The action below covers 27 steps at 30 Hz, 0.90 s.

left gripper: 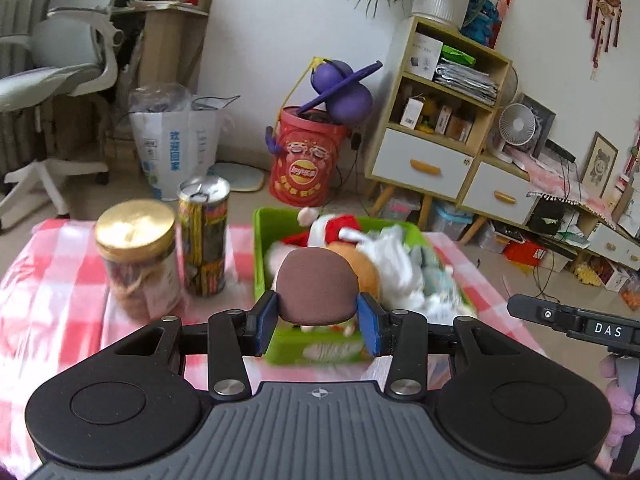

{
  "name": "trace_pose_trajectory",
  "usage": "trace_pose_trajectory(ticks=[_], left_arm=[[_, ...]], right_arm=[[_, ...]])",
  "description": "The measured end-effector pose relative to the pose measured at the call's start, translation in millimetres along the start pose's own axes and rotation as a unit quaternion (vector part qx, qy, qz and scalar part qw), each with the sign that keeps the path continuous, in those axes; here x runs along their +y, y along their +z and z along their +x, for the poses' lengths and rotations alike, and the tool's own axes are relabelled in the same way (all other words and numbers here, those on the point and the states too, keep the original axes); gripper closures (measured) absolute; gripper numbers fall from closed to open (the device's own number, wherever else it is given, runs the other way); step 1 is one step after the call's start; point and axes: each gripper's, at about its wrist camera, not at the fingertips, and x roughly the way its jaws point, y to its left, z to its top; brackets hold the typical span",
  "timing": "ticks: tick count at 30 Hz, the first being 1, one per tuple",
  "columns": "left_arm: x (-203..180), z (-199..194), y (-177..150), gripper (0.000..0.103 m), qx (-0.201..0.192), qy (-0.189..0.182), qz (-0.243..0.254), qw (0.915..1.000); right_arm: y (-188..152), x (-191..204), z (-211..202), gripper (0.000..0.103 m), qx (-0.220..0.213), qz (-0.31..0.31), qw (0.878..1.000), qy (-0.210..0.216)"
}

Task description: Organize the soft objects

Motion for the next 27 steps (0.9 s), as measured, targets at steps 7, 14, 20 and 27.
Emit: trace_pose_trajectory(ticks=[7,14,20,27], left_arm=[[-3,53,44,0.058,0.032,-0.004,0.009,0.9994],[1,114,63,0.057,0.086,0.028,0.023,0.9956],[5,141,63,0.053,0.108,0.025,0.021,0.9936],[6,143,56,0.027,0.086,0.015,0.016,0.996]], right_arm=[[29,-10,39,0.078,0.013,0.018,0.999,0.023],[39,-20,82,0.078,0.032,0.051,0.997,0.041],[37,-24,104,0.077,0.042,0.061,0.996,0.042],[36,-28,106,0.053,0.045,0.085,0.994,0.047]])
